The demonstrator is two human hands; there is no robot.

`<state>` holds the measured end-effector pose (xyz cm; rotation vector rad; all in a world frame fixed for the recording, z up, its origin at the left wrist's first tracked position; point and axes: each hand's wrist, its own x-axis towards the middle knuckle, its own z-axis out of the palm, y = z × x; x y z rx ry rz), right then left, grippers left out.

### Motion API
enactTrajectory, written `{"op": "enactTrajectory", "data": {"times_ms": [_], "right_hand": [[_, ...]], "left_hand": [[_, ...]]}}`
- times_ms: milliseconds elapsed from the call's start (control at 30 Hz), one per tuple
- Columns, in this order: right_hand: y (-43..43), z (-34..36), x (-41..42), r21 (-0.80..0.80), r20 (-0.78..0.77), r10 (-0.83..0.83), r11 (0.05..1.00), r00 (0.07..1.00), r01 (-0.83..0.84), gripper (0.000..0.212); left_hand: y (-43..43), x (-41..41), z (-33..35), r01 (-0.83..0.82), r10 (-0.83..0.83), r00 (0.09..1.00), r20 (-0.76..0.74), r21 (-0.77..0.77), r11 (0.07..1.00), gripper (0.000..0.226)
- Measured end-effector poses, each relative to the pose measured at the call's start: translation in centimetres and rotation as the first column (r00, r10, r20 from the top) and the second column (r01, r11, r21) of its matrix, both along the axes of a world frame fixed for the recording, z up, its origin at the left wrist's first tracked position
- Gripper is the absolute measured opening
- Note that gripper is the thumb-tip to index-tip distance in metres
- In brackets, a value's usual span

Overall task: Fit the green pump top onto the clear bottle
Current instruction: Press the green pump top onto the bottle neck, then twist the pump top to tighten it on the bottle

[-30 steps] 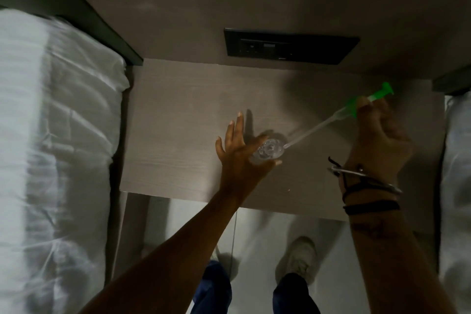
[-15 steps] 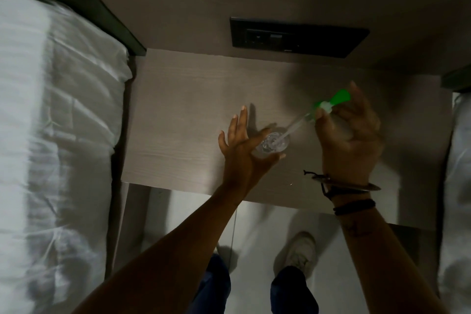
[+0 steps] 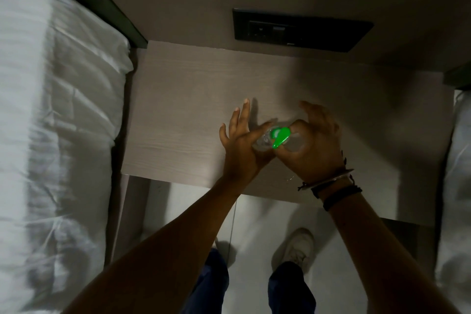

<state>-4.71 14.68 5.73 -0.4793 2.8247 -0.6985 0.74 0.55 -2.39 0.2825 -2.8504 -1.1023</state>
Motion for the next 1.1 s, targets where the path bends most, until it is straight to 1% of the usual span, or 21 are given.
{"op": "enactTrajectory", "data": {"times_ms": [67,133,167,233,300,333,400,467,500,533,600,667,700,733,800,833,867,933,1000,1033,1100], "right_hand": [[0.0,-0.9,0.4,0.018,0.039,-0.014,1.000,0.999,0.013,0.061],[0.2,-1.0,0.3,-0.083,0.093,0.007,0.997,0.996,0.001,0.081],[0.3,-1.0,0.0,-0.142,0.085,0.043,0.989,0.995,-0.031,0.077],[0.4,-1.0,-0.3,-0.200,0.039,0.101,0.976,0.994,-0.092,0.056],[0.1,-1.0,-0.5,-0.174,0.014,0.080,0.982,0.997,-0.077,0.038],[-0.1,-1.0,-0.6,-0.144,0.004,0.055,0.988,0.998,-0.054,0.035],[-0.4,-1.3,-0.7,-0.101,-0.012,0.015,0.995,1.000,-0.016,0.051],[-0.3,-1.4,-0.8,-0.095,0.068,0.006,0.995,0.998,0.000,0.085],[-0.2,-1.4,-0.8,-0.117,0.117,0.018,0.993,0.993,-0.004,0.095],[0.0,-1.4,-0.7,-0.154,0.137,0.049,0.988,0.989,-0.027,0.092],[0.1,-1.3,-0.5,-0.227,0.074,0.118,0.969,0.990,-0.098,0.055],[-0.1,-1.3,-0.7,-0.192,0.015,0.122,0.975,0.992,-0.117,0.034],[-0.3,-1.4,-0.9,-0.147,-0.002,0.107,0.983,0.994,-0.106,0.034],[-0.5,-1.5,-1.1,-0.094,-0.019,0.092,0.991,0.996,-0.094,0.043],[-0.6,-2.0,-1.2,-0.038,-0.006,0.085,0.996,0.996,-0.086,0.070],[-0.4,-2.1,-1.0,-0.056,0.019,0.098,0.994,0.995,-0.097,0.077],[-0.2,-2.1,-0.8,-0.094,0.037,0.119,0.989,0.992,-0.116,0.074],[0.2,-2.0,-0.3,-0.179,0.021,0.131,0.976,0.991,-0.125,0.047],[0.0,-2.0,-0.4,-0.179,-0.007,0.056,0.982,0.998,-0.056,0.033],[-0.4,-2.0,-0.4,-0.151,-0.013,0.014,0.988,1.000,-0.016,0.037],[-0.9,-2.4,-0.3,-0.137,0.003,0.000,0.991,1.000,0.001,0.060]], "left_hand": [[-0.2,0.1,0.0,0.005,-0.005,1.000,0.000,-0.012,1.000,0.060],[-0.4,-0.1,0.1,0.005,-0.005,1.000,-0.001,-0.008,1.000,0.059],[-0.4,-0.3,0.2,0.000,0.000,1.000,0.002,0.007,1.000,0.058],[-0.5,-0.4,0.4,-0.014,0.014,1.000,0.013,0.032,0.999,0.053],[-0.4,-0.4,0.5,-0.021,0.020,1.000,0.023,0.038,0.999,0.047],[-0.5,-0.4,0.5,-0.019,0.018,0.999,0.030,0.036,0.999,0.046],[-0.5,-0.1,0.4,-0.002,0.001,0.999,0.032,0.019,1.000,0.050],[-0.6,0.1,0.4,0.023,-0.023,1.000,0.005,-0.003,1.000,0.056],[-0.5,0.1,0.4,0.029,-0.029,1.000,-0.005,-0.009,1.000,0.056],[-0.5,0.1,0.4,0.028,-0.028,1.000,-0.006,-0.012,1.000,0.056],[-0.6,-0.2,0.3,0.013,-0.013,1.000,0.013,-0.015,1.000,0.051],[-0.6,-0.4,0.2,0.002,-0.002,1.000,0.027,-0.010,1.000,0.050],[-0.7,-0.4,0.2,0.006,-0.006,1.000,0.026,-0.009,1.000,0.053],[-0.7,-0.4,0.2,0.016,-0.016,1.000,0.019,-0.012,1.000,0.056],[-0.8,-0.3,0.3,0.031,-0.031,0.999,0.008,-0.028,0.999,0.058],[-0.8,-0.3,0.3,0.035,-0.034,0.999,0.008,-0.036,0.999,0.057],[-0.8,-0.3,0.3,0.036,-0.036,0.999,0.008,-0.035,0.999,0.056],[-0.9,-0.5,0.3,0.046,-0.046,0.999,0.001,-0.017,0.999,0.054],[-1.0,-0.6,0.3,0.055,-0.055,0.998,-0.006,-0.018,0.998,0.053],[-1.0,-0.6,0.3,0.056,-0.057,0.998,-0.010,-0.026,0.998,0.052],[-1.1,-0.6,0.2,0.060,-0.061,0.998,-0.019,-0.041,0.997,0.051]]}}
